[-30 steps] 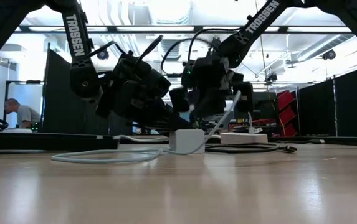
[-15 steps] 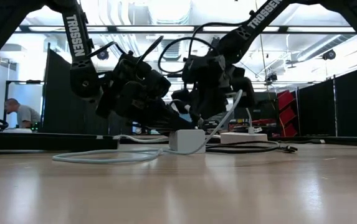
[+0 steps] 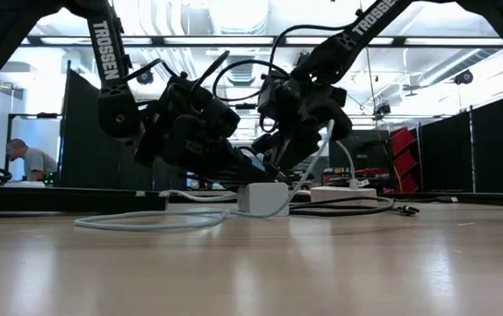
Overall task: Insert USB
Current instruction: Insert the left black USB cable into the left white outlet
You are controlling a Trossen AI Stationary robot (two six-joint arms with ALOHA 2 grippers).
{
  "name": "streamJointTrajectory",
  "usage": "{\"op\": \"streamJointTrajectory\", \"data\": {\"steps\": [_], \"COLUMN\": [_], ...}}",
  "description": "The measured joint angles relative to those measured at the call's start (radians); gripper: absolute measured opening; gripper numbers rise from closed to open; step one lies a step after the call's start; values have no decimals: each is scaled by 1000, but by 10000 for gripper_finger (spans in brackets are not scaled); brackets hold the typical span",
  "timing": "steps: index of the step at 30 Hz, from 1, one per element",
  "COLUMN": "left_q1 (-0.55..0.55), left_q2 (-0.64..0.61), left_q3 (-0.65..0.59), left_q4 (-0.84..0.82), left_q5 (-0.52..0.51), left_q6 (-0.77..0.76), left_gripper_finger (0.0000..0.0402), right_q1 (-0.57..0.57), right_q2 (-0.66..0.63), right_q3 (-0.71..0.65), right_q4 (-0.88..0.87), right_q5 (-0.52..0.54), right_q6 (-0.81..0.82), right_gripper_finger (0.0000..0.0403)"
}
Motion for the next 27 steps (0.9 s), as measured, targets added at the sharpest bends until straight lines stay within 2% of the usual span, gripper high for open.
{"op": "streamJointTrajectory", "data": {"steps": [4,9,11,15,21,27], "left_q1": [0,0,0,0,0,0], "left_q2": [-1,-1,-1,0,0,0], "left_q3": [-4,-5,-6,-6,-6,-6], "left_q4": [0,0,0,1,2,2], "left_q5": [2,2,2,2,3,3], "left_q6": [4,9,11,11,18,13], "left_gripper_finger": [0,0,0,0,0,0], "right_q1": [-27,-54,-57,-37,-5,-18], "right_q2": [-10,-6,-5,-4,-3,-3], "right_q3": [17,19,9,-14,-38,-46], "right_q4": [16,32,30,78,230,230], "right_q5": [-40,-144,-188,-256,-258,-230], "right_q6": [140,465,524,562,545,524], "right_gripper_finger": [91,140,154,169,163,142]}}
